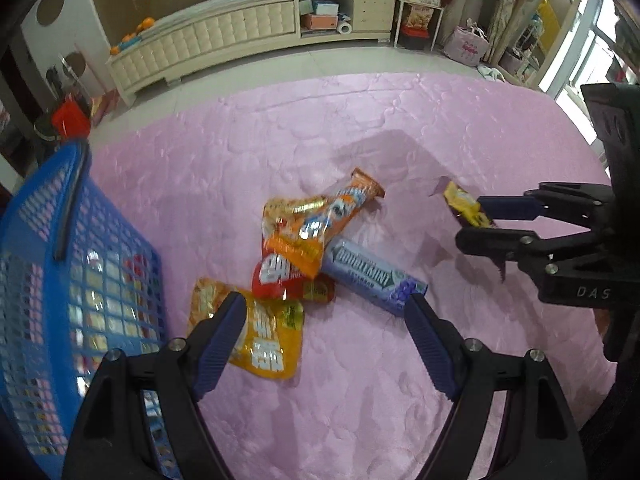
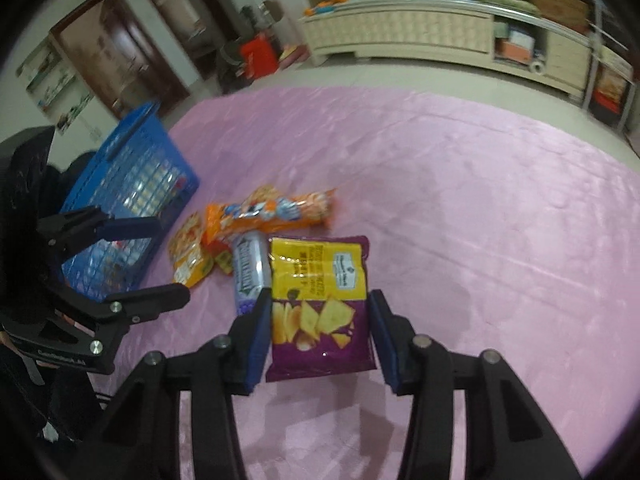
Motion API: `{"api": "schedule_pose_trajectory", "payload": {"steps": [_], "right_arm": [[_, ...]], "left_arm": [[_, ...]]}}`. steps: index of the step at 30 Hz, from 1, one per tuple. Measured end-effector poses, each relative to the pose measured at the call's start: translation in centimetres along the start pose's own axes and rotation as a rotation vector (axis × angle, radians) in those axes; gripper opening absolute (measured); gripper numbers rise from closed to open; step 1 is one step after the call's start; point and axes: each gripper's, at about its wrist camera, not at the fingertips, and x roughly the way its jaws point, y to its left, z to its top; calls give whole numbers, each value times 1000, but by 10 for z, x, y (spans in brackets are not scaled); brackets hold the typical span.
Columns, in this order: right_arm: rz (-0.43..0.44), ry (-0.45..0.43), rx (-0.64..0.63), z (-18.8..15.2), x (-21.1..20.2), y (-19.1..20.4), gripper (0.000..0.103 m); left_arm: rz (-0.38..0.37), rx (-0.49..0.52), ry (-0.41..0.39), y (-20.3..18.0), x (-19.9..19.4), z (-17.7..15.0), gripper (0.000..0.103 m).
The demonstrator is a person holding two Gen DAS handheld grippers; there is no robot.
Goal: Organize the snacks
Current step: 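Lift the chip bag with the right tool while the left tool grasps the orange stick-shaped bag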
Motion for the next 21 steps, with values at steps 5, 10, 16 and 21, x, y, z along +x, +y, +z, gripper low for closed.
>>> {"api": "schedule_pose_trajectory", "payload": {"steps": [5,10,16,21], "right_arm": [[-79,-37,46,0,-11,-8,51],[-100,-59,57,-2,-16,-8,51],[-118,-66,71,-3,-15,-10,51],[-134,-57,71,-3,-9,-8,51]], "left_arm": [[38,69,-1,-10,1,15,80],[43,142,18,-17,8,34,75],[40,198,109,-21,30,46,48],[21,223,160,-27,50,48,41]]}}
